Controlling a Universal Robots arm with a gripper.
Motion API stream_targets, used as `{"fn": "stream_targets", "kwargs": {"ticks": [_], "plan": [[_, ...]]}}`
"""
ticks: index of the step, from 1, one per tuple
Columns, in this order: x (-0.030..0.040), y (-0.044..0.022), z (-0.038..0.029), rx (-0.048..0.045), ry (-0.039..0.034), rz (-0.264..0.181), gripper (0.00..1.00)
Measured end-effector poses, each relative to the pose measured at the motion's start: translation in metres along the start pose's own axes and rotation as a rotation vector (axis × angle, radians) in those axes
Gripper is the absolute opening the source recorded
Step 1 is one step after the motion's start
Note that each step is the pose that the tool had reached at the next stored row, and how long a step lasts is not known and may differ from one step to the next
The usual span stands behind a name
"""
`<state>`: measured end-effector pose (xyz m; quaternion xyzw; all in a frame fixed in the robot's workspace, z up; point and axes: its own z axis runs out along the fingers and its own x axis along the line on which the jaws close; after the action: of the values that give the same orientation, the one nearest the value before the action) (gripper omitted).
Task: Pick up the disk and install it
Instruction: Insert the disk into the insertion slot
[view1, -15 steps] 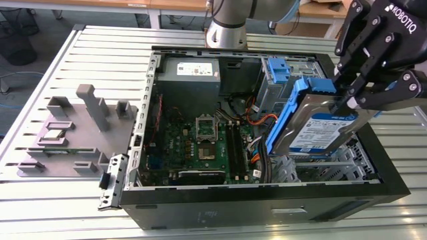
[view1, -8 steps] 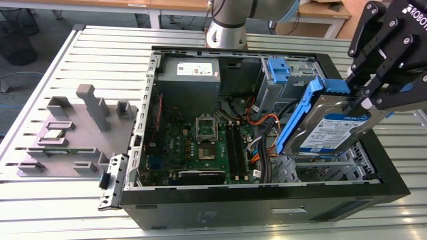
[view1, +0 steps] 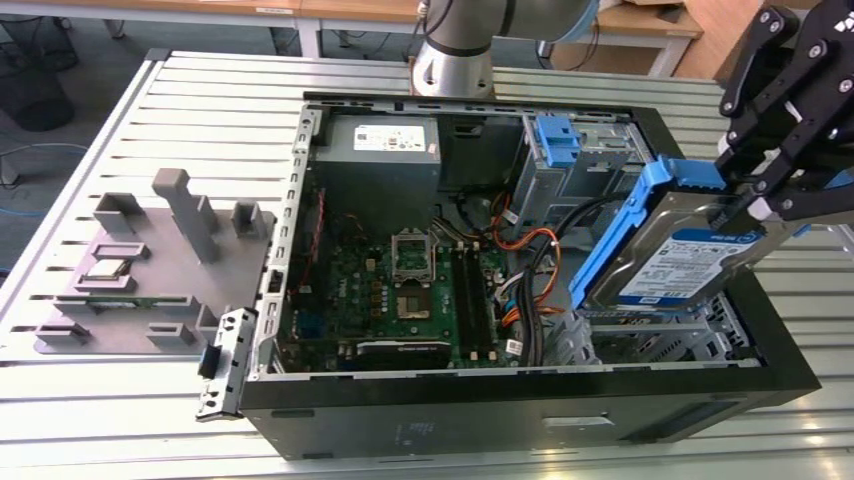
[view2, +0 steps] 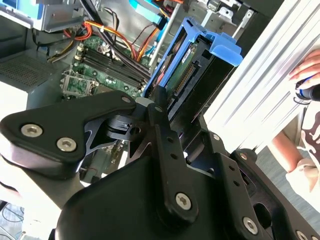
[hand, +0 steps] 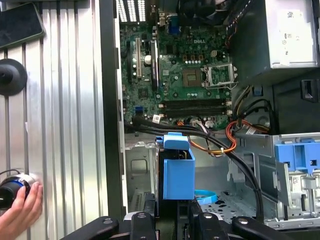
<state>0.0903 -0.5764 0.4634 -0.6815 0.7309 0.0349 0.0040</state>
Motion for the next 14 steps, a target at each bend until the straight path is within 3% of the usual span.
{"fn": "stream_targets", "kwargs": {"ticks": [8, 14], "plan": [[-0.0005, -0.009, 0.002, -0.0003, 0.0005, -0.006, 0.35], [-0.0005, -0.0108, 0.0027, -0.0012, 0.0011, -0.022, 0.35]]}}
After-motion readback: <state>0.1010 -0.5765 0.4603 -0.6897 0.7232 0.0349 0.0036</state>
